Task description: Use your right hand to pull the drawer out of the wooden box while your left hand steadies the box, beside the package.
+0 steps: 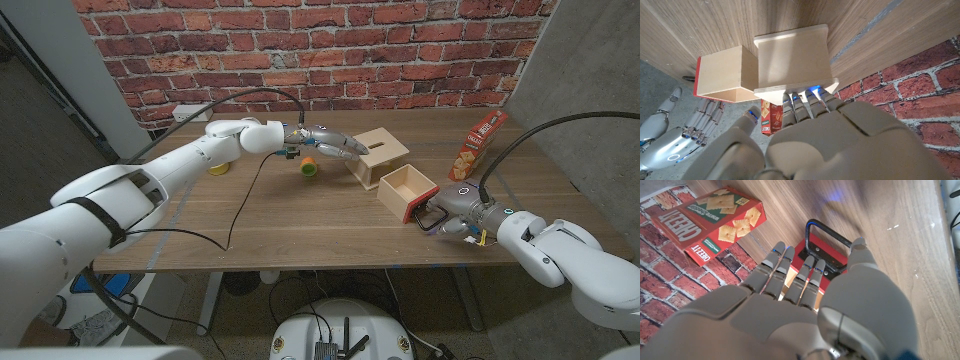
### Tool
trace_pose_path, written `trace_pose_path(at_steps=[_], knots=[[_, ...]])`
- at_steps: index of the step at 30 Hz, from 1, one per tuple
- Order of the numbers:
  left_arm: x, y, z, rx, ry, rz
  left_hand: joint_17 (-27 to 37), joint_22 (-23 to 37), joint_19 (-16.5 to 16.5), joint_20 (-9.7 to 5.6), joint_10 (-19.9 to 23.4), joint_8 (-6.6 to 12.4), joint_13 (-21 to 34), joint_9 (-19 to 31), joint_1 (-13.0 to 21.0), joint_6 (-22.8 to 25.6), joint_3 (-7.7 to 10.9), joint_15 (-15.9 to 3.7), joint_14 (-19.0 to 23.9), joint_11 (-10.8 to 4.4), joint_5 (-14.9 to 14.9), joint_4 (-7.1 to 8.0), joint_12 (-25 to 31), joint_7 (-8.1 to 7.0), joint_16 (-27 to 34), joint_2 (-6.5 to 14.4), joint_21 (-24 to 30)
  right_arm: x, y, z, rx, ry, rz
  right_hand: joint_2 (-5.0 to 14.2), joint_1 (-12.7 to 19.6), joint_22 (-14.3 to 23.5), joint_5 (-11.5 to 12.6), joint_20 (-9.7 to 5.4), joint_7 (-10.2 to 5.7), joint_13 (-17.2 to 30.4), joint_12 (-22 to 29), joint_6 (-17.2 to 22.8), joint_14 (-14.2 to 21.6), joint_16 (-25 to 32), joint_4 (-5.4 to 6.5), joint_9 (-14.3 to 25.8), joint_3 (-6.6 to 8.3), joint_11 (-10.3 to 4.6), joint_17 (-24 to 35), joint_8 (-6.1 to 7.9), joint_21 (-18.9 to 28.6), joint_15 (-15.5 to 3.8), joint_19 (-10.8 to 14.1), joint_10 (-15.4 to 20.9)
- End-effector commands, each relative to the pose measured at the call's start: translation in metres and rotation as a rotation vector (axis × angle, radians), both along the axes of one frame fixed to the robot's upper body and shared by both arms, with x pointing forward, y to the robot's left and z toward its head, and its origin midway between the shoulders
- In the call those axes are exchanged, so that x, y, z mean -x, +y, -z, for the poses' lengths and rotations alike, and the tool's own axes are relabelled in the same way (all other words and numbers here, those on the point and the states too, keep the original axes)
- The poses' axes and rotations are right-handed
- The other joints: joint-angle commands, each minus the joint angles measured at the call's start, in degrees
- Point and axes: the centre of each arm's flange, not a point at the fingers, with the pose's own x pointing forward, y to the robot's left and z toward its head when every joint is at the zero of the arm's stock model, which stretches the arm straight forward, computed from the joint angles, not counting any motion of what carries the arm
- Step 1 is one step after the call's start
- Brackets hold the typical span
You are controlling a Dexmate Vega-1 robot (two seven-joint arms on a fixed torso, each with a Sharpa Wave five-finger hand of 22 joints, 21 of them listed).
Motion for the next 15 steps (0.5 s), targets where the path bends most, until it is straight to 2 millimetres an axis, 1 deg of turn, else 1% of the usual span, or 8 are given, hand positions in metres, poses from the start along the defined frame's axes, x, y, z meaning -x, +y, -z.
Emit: trace_pose_path(at_steps=[1, 6, 9, 12, 15], knots=[[0.0071, 0.0009, -0.0061, 0.039, -0.021, 0.015, 0.29, 0.08, 0.6, -9.92, 0.03, -0.21, 0.07, 0.12, 0.6, 0.35, 0.51, -4.63, 0.07, 0.24, 0.35, 0.05, 0.25, -0.05, 0.25, 4.09, -0.12, 0.0055, -0.0043, -0.0108, -0.041, -0.017, -0.036, 0.31, -1.24, -0.03, 0.33, -0.13, 0.01, 0.25, 0.47, -0.06, -0.24, 0.52, 0.64, 0.08, -0.23, 0.0, -0.01, -0.05, 0.42, -8.23, 0.19, 0.35], [0.0082, 0.0018, -0.0077, 0.05, -0.023, 0.018, 0.28, 0.08, 0.67, -9.89, -0.04, -0.17, 0.07, 0.12, 0.63, 0.41, 0.57, -4.6, 0.03, 0.26, 0.35, -0.01, 0.24, -0.03, 0.26, 4.1, -0.11, 0.0062, -0.0054, -0.0134, -0.057, -0.037, -0.062, 0.96, -2.23, -0.01, 0.21, -0.42, 0.07, 0.3, 0.68, 0.22, 0.14, 1.0, 1.03, 0.07, -0.37, 0.23, 0.1, 0.06, 0.82, -8.17, 1.2, 0.76], [0.0094, 0.0025, -0.0092, 0.056, -0.025, 0.02, 0.28, 0.08, 0.73, -9.88, 0.0, -0.16, 0.07, 0.12, 0.65, 0.42, 0.62, -4.62, 0.04, 0.31, 0.35, -0.05, 0.27, 0.0, 0.27, 4.1, -0.1, 0.0069, -0.0064, -0.015, -0.083, -0.042, -0.079, 1.15, -2.42, -0.01, 0.13, -0.74, 0.15, 0.32, 0.76, 0.76, 0.52, 1.32, 0.98, 0.07, -0.42, 0.26, 0.15, 0.28, 1.02, -8.37, 1.76, 0.97], [0.0106, 0.0034, -0.011, 0.068, -0.025, 0.024, 0.28, 0.08, 0.75, -9.88, 0.01, -0.16, 0.07, 0.12, 0.67, 0.43, 0.66, -4.6, -0.01, 0.26, 0.35, -0.08, 0.28, 0.02, 0.25, 4.11, -0.1, 0.0077, -0.0087, -0.0163, -0.109, -0.056, -0.099, 1.34, -2.7, 0.02, 0.0, -1.06, 0.13, 0.35, 0.93, 1.25, 0.85, 1.68, 0.83, 0.05, -0.55, 0.57, 0.21, 0.46, 1.5, -8.47, 3.13, 1.5], [0.0116, 0.0042, -0.0128, 0.075, -0.026, 0.023, 0.28, 0.07, 0.78, -9.88, 0.01, -0.17, 0.06, 0.12, 0.69, 0.39, 0.69, -4.65, 0.01, 0.24, 0.35, -0.11, 0.29, -0.01, 0.27, 4.12, -0.09, 0.0087, -0.0117, -0.018, -0.142, -0.066, -0.112, 1.69, -2.95, 0.05, -0.13, -1.44, 0.2, 0.37, 1.22, 2.15, 1.94, 2.34, 0.69, 0.04, -0.6, 0.53, 0.31, 0.81, 1.77, -8.57, 4.06, 2.5]])
